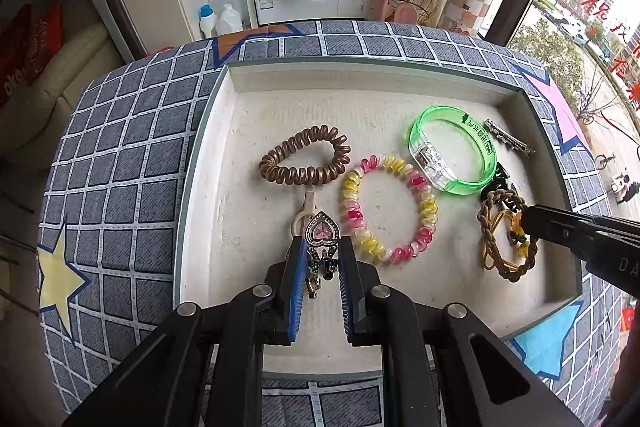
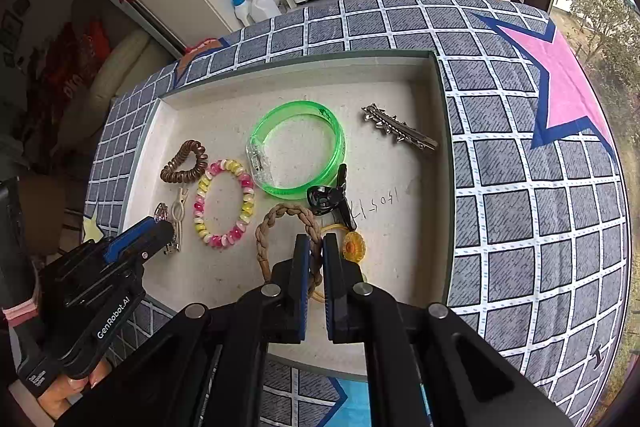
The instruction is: Organize jewelry
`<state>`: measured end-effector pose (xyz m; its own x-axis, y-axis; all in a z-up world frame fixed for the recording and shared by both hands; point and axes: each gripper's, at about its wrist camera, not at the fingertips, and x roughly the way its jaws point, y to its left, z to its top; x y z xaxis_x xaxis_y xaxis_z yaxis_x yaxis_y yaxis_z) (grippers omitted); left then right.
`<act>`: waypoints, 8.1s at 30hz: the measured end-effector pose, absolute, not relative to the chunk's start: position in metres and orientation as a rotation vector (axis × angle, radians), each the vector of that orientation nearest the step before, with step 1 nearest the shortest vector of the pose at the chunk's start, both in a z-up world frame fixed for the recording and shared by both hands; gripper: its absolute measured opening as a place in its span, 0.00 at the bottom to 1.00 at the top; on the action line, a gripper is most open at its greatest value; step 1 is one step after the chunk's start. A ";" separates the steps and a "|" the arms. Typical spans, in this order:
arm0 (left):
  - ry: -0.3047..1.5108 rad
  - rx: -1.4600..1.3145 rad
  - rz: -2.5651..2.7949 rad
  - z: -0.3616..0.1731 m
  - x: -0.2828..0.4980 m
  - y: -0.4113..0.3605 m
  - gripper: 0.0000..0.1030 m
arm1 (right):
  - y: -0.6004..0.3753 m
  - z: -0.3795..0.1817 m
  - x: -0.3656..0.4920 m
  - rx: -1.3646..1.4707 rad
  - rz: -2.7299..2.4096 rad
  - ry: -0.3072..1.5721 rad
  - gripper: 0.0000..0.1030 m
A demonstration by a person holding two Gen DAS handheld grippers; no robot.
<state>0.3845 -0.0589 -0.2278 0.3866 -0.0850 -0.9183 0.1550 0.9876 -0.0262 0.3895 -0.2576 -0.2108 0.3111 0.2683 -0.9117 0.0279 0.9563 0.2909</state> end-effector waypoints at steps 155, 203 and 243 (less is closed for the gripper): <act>0.764 0.022 0.014 0.016 0.053 0.020 1.00 | -0.214 0.031 0.050 0.046 -0.042 0.759 1.00; 0.738 0.020 0.001 0.025 0.047 0.016 1.00 | -0.205 0.046 0.051 0.045 -0.040 0.707 1.00; 0.743 0.008 -0.002 0.024 0.043 0.012 1.00 | -0.204 0.046 0.053 0.046 -0.032 0.709 1.00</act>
